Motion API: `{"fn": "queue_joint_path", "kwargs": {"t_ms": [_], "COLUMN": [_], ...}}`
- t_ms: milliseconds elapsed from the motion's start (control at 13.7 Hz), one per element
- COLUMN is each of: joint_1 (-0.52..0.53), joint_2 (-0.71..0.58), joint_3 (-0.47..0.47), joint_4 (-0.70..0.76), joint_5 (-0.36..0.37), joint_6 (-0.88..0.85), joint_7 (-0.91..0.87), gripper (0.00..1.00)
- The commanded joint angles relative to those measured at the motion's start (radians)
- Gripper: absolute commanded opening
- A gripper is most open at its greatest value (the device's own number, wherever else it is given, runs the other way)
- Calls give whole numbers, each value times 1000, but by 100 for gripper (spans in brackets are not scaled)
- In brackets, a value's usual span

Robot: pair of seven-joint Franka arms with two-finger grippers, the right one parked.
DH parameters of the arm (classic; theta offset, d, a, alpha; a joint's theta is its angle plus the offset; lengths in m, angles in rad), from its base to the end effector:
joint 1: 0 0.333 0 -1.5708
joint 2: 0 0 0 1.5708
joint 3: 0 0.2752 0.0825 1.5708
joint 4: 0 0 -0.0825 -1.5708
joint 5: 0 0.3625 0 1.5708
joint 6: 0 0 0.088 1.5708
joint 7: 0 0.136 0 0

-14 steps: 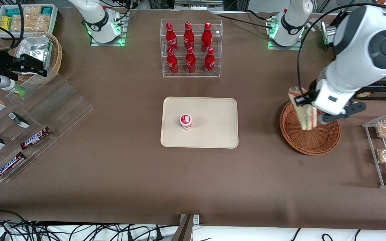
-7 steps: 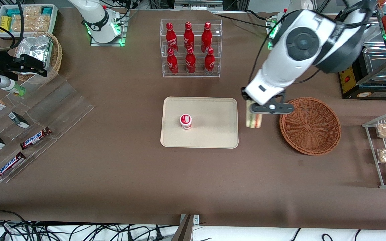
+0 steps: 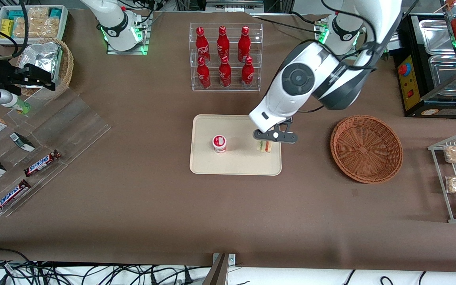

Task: Place sandwich from basket to tray
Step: 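Lift the sandwich and carry it toward the cream tray, then lower the sandwich onto the tray beside the small bottle and release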

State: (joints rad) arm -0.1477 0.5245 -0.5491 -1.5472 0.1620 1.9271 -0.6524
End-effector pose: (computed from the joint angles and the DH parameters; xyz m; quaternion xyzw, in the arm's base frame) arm 0.5204 -0.3674 0.3203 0.9974 -0.0273 -0.0621 0.0250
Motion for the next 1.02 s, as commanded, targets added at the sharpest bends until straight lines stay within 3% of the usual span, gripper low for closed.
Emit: {"fn": "queue_joint_path", "kwargs": {"t_ms": [0, 584, 949], "joint_1": [-45, -67, -81], "joint_2": [92, 232, 272], "joint_3": [3, 8, 20], "joint_4": [13, 13, 13], "joint_5": [118, 194, 197], "joint_6": [45, 110, 139], "joint_7": [-122, -159, -159], "gripper": [0, 0, 19]}}
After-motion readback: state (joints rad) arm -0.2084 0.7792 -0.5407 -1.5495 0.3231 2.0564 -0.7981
